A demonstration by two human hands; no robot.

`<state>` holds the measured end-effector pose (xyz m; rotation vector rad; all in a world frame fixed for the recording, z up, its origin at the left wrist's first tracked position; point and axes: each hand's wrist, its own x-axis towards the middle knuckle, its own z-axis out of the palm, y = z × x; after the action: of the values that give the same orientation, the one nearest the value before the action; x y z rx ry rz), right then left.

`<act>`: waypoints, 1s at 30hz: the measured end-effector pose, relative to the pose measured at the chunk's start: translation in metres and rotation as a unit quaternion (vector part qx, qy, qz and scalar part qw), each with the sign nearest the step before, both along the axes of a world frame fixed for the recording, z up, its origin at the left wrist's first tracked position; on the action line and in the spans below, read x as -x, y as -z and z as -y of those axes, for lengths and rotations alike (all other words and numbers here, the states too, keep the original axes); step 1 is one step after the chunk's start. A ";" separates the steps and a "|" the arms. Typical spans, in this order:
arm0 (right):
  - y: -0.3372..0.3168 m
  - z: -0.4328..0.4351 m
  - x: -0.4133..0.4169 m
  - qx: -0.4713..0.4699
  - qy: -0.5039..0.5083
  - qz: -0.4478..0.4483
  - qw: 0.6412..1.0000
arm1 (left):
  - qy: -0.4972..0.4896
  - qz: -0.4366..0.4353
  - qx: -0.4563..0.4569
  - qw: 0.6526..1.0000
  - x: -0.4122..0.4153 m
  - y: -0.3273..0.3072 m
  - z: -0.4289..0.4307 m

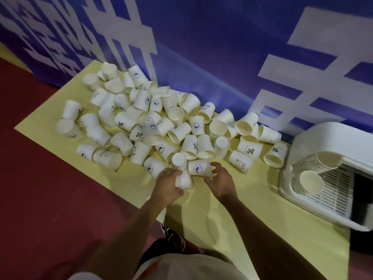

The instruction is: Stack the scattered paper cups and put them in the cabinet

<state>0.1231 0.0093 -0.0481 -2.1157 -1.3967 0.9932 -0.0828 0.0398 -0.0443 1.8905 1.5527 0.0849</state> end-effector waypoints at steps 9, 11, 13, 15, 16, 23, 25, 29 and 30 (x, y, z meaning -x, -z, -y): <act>0.013 -0.012 0.000 0.021 0.004 0.018 1.000 | 0.066 -0.068 -0.030 0.995 -0.004 0.015 -0.006; 0.014 -0.017 0.002 0.054 0.001 0.017 0.998 | 0.071 -0.067 -0.032 0.995 -0.004 0.017 -0.005; 0.012 -0.018 0.005 0.072 0.006 0.021 0.997 | 0.071 -0.067 -0.030 0.995 -0.003 0.018 -0.005; 0.009 -0.017 0.009 0.090 0.019 0.035 0.995 | 0.067 -0.066 -0.029 0.995 -0.003 0.020 -0.005; 0.008 -0.016 0.010 0.100 0.028 0.046 0.993 | 0.067 -0.064 -0.026 0.995 -0.004 0.021 -0.006; 0.009 -0.004 0.003 0.053 0.072 0.042 0.995 | 0.075 -0.053 0.005 0.996 -0.010 0.025 0.000; 0.008 -0.004 0.003 0.038 0.074 0.035 0.996 | 0.075 -0.064 0.008 0.995 -0.011 0.027 0.004; 0.007 0.002 0.005 0.026 0.089 -0.034 0.995 | 0.076 -0.068 0.007 0.995 -0.013 0.027 0.008; 0.007 0.004 0.005 0.025 0.100 -0.043 0.994 | 0.078 -0.065 0.008 0.995 -0.014 0.026 0.008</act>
<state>0.1177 0.0056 -0.0549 -2.1717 -1.1061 1.0350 -0.0686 0.0313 -0.0706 2.0322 1.4789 -0.1207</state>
